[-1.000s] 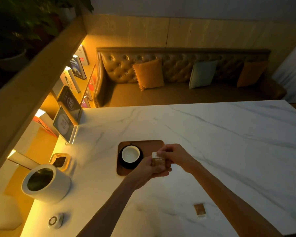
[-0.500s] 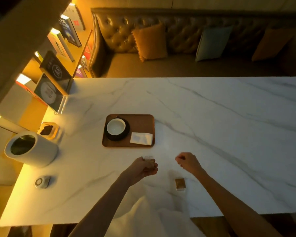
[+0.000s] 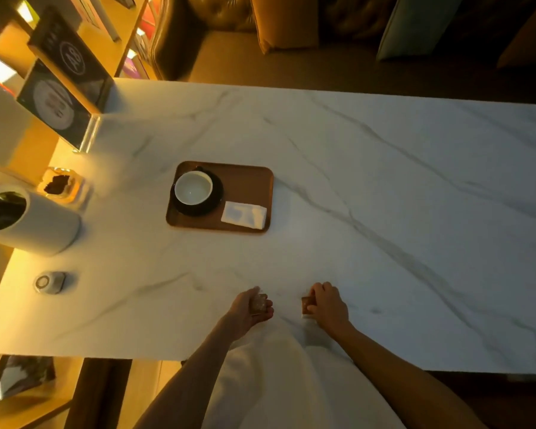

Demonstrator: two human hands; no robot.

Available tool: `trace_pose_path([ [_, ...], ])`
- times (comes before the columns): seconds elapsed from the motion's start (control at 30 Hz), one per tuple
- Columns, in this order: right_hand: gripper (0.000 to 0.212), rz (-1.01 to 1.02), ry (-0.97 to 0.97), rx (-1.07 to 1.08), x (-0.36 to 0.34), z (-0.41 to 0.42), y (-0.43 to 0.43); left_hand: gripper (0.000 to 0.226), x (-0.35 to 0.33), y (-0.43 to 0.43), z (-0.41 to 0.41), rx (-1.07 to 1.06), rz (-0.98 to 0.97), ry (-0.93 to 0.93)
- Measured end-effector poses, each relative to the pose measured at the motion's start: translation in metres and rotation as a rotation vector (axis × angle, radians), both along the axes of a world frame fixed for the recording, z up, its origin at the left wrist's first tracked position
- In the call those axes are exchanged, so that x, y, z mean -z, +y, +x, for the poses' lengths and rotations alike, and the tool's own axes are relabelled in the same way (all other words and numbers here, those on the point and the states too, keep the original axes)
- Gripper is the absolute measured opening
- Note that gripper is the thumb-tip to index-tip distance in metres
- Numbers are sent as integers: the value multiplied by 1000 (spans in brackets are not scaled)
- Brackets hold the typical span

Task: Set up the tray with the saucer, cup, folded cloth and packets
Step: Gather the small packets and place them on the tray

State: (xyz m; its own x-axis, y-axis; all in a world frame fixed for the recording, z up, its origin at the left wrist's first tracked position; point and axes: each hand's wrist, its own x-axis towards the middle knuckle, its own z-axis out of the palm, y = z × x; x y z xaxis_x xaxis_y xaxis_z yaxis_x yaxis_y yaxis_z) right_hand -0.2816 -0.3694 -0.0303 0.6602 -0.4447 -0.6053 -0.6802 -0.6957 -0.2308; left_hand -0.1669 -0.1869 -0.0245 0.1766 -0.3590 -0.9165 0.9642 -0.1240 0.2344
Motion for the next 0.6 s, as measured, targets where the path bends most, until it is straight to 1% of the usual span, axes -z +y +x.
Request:
trace_pose_path([
  [0.1,24,-3,11,-41,5,4,1,37,6,3,-2,-112,31,33],
  [0.2,24,20,46,-30,7,12,-4,46,7,9,-4,-207,59,57],
  [0.27,23,37,67,14,6,18,-6,48,5,11,-3,-246,75,49],
  [0.3,24,66,62,69,5,23,-6,49,3,11,0,-256,83,40],
  [0.37,26,200,4,252,-4,35,-2,50,-3,9,3,-286,77,17],
  [0.4,27,321,-49,389,-12,43,2,50,-6,7,5,-309,54,7],
  [0.47,32,637,-180,658,-32,60,12,49,-13,1,8,-313,-1,-76],
  [0.5,34,764,-248,725,-42,68,18,50,-18,-2,10,-288,-30,-146],
  [0.53,35,842,-303,742,-52,75,25,54,-23,-6,12,-269,-75,-217],
  [0.6,28,890,-399,717,-70,87,39,65,-34,-15,16,-289,-159,-252],
])
